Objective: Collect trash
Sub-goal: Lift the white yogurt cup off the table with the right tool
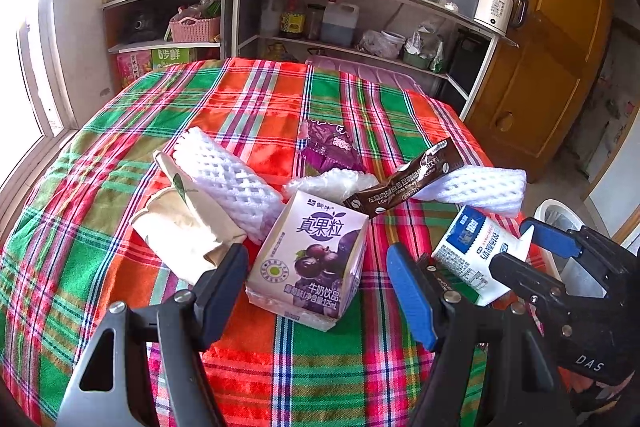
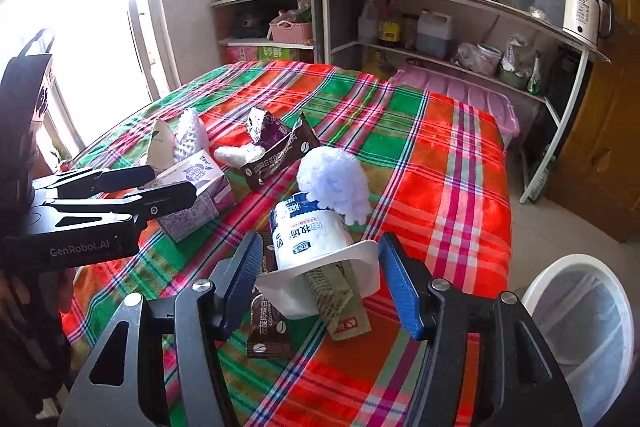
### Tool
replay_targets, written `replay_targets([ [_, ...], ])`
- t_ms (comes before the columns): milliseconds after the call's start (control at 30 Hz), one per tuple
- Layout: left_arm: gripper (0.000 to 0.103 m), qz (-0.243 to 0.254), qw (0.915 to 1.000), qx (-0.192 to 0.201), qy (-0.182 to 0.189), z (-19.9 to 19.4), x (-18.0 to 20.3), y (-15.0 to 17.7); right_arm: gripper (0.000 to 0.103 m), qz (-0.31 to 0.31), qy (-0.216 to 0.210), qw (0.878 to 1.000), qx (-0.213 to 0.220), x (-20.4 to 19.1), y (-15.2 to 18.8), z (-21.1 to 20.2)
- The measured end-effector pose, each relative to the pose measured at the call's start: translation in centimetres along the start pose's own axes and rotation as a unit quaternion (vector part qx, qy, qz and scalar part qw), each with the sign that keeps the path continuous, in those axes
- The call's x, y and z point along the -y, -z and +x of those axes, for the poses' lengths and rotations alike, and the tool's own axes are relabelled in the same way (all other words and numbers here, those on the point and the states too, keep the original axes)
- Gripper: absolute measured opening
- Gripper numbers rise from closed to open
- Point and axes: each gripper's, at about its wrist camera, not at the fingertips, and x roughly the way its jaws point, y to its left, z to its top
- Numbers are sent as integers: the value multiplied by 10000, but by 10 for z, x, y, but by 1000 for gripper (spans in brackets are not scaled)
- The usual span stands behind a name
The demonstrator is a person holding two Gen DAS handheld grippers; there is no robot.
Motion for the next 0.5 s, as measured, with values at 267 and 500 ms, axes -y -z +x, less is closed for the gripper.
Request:
replay_targets([
  [267, 74, -29, 10000, -81, 13, 3, -3, 4, 29, 431, -48, 9984, 376, 4, 19, -35],
  [500, 74, -64, 9999, -85, 76, 0, -3, 9, 29, 764, -95, 9968, 213, 2, 40, -48],
])
